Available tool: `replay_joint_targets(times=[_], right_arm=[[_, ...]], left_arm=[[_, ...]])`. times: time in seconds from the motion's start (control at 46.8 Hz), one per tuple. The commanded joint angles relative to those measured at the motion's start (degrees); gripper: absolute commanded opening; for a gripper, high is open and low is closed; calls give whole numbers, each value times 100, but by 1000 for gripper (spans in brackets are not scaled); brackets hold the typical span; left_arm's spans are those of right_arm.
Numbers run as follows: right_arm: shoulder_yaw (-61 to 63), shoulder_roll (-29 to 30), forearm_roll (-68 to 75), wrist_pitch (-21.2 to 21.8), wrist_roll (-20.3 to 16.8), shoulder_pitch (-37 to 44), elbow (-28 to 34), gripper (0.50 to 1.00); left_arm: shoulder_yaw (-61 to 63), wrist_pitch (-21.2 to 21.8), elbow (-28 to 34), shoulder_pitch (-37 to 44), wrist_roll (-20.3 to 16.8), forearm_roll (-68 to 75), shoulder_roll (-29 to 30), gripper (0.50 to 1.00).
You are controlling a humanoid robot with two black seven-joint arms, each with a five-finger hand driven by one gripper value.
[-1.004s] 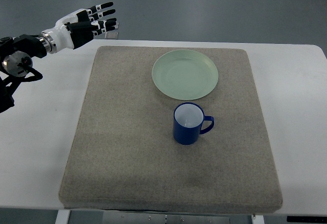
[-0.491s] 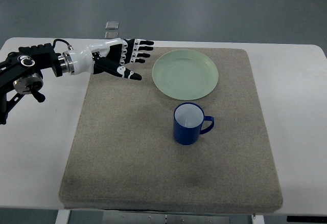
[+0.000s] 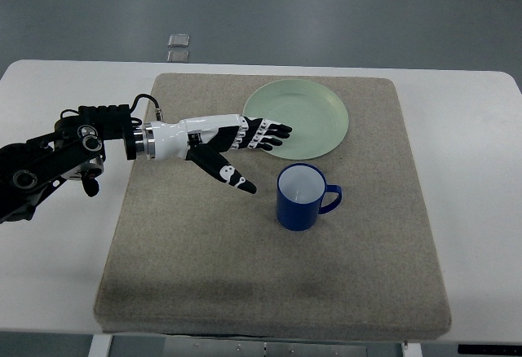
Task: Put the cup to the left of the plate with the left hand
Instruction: 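Reach the left hand down around the blue mug's body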
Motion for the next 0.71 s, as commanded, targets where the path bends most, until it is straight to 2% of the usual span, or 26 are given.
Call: replay_joint_targets(times=[0.0, 0.406, 0.684], right_arm=[[0, 0, 0, 1, 0, -1, 0, 932], [0, 0, 0, -7, 0, -1, 0, 932], [0, 0, 0, 1, 0, -1, 0, 932]], left_arm=[[2, 1, 9, 51, -7, 59, -133, 1000], [2, 556, 273, 218, -60, 42, -590, 1000], [2, 591, 405, 288, -86, -28, -748, 1000]])
